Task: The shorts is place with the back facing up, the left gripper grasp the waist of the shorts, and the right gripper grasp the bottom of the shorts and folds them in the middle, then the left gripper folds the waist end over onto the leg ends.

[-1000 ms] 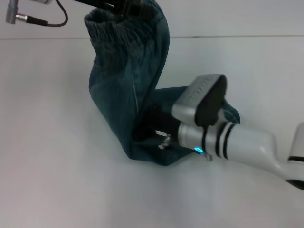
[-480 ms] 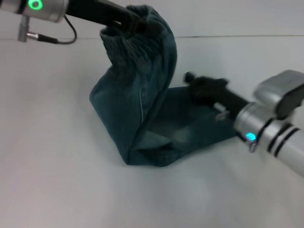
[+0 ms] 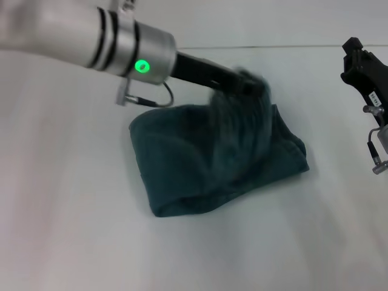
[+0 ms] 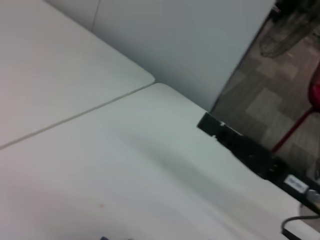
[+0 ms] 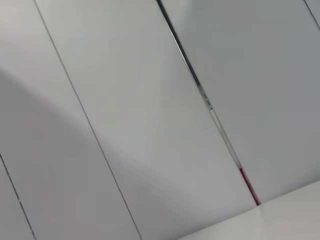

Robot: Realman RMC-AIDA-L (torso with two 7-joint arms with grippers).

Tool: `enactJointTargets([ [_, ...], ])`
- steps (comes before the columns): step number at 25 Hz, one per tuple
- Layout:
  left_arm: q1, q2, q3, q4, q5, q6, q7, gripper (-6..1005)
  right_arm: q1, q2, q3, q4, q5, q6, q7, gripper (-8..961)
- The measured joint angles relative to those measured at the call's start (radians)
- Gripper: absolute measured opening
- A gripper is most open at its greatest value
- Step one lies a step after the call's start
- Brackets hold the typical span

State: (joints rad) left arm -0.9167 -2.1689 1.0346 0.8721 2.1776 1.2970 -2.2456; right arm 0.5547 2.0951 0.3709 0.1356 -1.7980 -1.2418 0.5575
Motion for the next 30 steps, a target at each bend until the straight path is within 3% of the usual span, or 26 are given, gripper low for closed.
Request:
enactJointTargets([
  [6, 0.027, -0.002, 0.08, -0.069, -0.11, -0.105, 0.019, 248, 0.0, 0.0, -0.031, -0.001, -0.004, 0.017, 0.008, -1],
  [10, 0.102, 0.003, 0.078, -0.027, -0.213, -0.084, 0.066, 367, 0.001, -0.004, -0.086, -0.013, -0.005, 0.014, 0.05, -1],
  [13, 0.193, 0.006, 0.05, 0.029, -0.311, -0.041, 0.138, 457, 0.014, -0.007, -0.181, -0.089, -0.02, -0.009, 0.167, 0],
  [20, 0.378, 0.013, -0.185, 0.048, -0.416, 0.163, 0.325, 732, 0.027, -0.011, -0.439, -0.383, -0.119, -0.157, 0.583, 94],
  [24, 0.456, 0.027, -0.287, 0.044, -0.396, 0.232, 0.392, 875, 0.005, -0.02, -0.571, -0.581, -0.172, -0.33, 0.776, 245],
  [27, 0.487, 0.048, -0.376, 0.044, -0.325, 0.299, 0.414, 915, -0.02, -0.039, -0.623, -0.698, -0.189, -0.461, 0.878, 365],
  [30, 0.494, 0.061, -0.446, 0.044, -0.217, 0.357, 0.419, 921, -0.048, -0.078, -0.681, -0.759, -0.192, -0.564, 0.943, 496],
])
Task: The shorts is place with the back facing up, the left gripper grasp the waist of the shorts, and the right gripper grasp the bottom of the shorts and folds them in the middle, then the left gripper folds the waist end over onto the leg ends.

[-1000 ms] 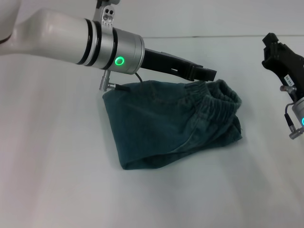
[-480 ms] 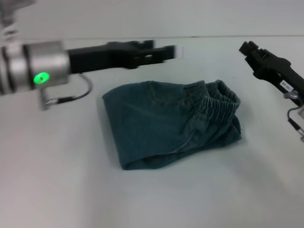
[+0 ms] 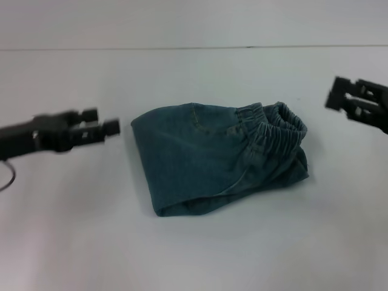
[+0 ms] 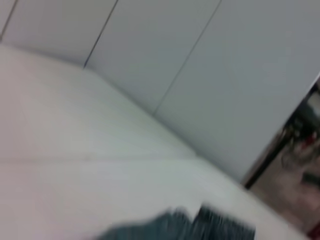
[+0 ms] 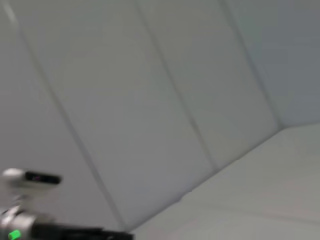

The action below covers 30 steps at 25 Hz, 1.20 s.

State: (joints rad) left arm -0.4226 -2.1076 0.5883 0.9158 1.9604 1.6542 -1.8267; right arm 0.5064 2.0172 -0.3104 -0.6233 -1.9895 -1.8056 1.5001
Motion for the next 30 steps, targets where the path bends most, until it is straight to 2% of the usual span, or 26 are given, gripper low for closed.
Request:
enactJointTargets([
  [2, 0.0, 0.005, -0.02, 0.003, 0.087, 0.022, 0.006, 921, -0.014, -0.041, -0.039, -0.007, 0.0, -0.063, 0.033, 588],
  [3, 0.0, 0.005, -0.02, 0.003, 0.087, 0.022, 0.006, 921, -0.022, -0.062, -0.059, -0.007, -0.001, -0.089, 0.047, 636],
  [4, -0.005, 0.007, -0.024, 0.006, 0.172, 0.035, 0.004, 921, -0.027, -0.073, -0.075, -0.01, -0.004, -0.104, 0.057, 685],
  [6, -0.008, 0.008, -0.025, 0.006, 0.202, 0.041, 0.002, 921, -0.039, -0.09, -0.103, -0.02, -0.024, -0.124, 0.075, 781],
  [7, -0.009, 0.009, -0.024, 0.007, 0.215, 0.047, 0.0, 921, -0.043, -0.093, -0.111, -0.025, -0.046, -0.125, 0.081, 788],
  [11, -0.011, 0.009, -0.021, 0.007, 0.23, 0.059, 0.0, 921, -0.046, -0.093, -0.116, -0.031, -0.13, -0.108, 0.104, 814],
  [20, -0.03, 0.011, -0.012, 0.009, 0.239, 0.076, -0.014, 921, -0.048, -0.075, -0.117, -0.035, -0.21, -0.009, 0.107, 835],
  [25, -0.033, 0.012, -0.012, 0.007, 0.24, 0.09, -0.027, 921, -0.047, -0.071, -0.118, -0.035, -0.217, -0.001, 0.107, 764],
  [30, -0.035, 0.012, -0.013, 0.006, 0.242, 0.103, -0.03, 921, -0.043, -0.071, -0.119, -0.036, -0.219, 0.005, 0.107, 764],
])
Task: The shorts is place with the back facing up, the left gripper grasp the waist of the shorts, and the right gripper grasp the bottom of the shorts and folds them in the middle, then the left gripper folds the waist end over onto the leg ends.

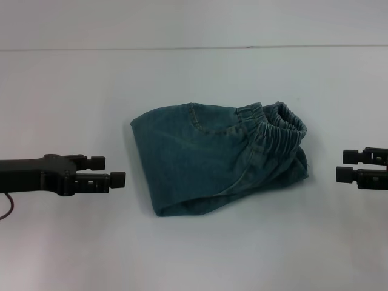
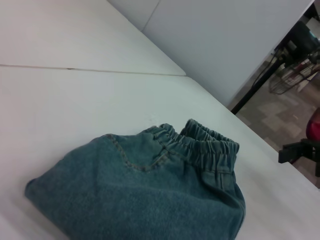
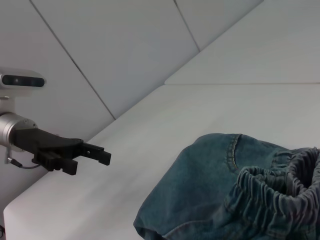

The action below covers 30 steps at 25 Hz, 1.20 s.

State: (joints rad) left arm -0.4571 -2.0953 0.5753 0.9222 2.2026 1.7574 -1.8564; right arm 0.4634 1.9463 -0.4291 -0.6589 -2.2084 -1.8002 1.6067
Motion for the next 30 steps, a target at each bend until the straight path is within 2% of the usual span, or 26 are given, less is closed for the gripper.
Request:
enactJointTargets([
  [11, -0.002, 0.0, 0.026, -0.003, 0.0, 0.001, -0.014, 921, 0.011, 0.01, -0.006, -0.001, -0.021, 0.021, 0.0, 764],
  [21, -0.015, 0.0, 0.044, -0.001, 0.006, 0.001, -0.024, 921, 0.014, 0.01, -0.01, 0.0, -0.027, 0.023, 0.001, 764],
  [30, -0.028, 0.0, 0.049, -0.005, 0.025, -0.002, -0.026, 921, 0.071, 0.061, -0.021, 0.001, -0.027, 0.056, -0.02, 764],
])
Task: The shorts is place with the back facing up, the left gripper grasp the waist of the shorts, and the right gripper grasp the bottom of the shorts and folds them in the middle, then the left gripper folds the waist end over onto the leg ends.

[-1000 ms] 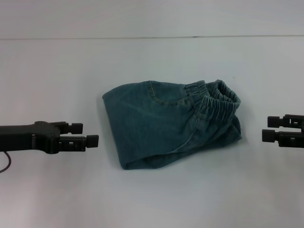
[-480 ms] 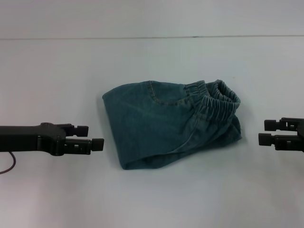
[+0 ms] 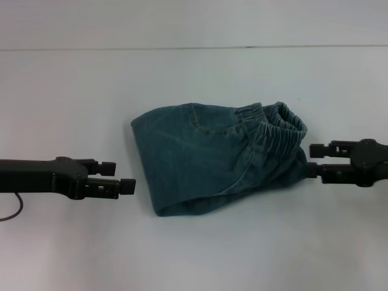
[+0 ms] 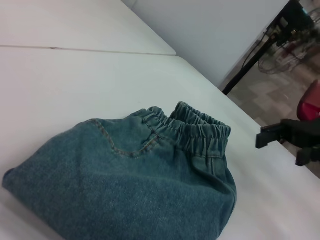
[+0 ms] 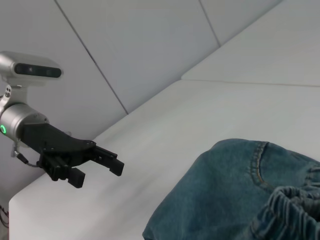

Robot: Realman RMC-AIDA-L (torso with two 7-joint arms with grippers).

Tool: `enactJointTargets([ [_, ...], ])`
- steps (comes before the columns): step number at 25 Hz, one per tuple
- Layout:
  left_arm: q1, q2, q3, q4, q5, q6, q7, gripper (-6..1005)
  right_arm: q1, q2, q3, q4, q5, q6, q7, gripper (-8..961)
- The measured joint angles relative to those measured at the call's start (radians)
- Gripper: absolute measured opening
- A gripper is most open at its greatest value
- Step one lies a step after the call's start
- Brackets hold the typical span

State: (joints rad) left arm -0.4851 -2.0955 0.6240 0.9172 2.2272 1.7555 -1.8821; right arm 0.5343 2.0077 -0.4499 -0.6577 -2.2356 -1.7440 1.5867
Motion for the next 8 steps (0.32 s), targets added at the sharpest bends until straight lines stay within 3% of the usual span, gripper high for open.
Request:
enactJointTargets([
  [8, 0.0, -0.001, 0.003, 0.0, 0.0, -0.002, 0.0, 921, 0.031, 0.014, -0.045, 0.007, 0.0, 0.035, -0.001, 764],
])
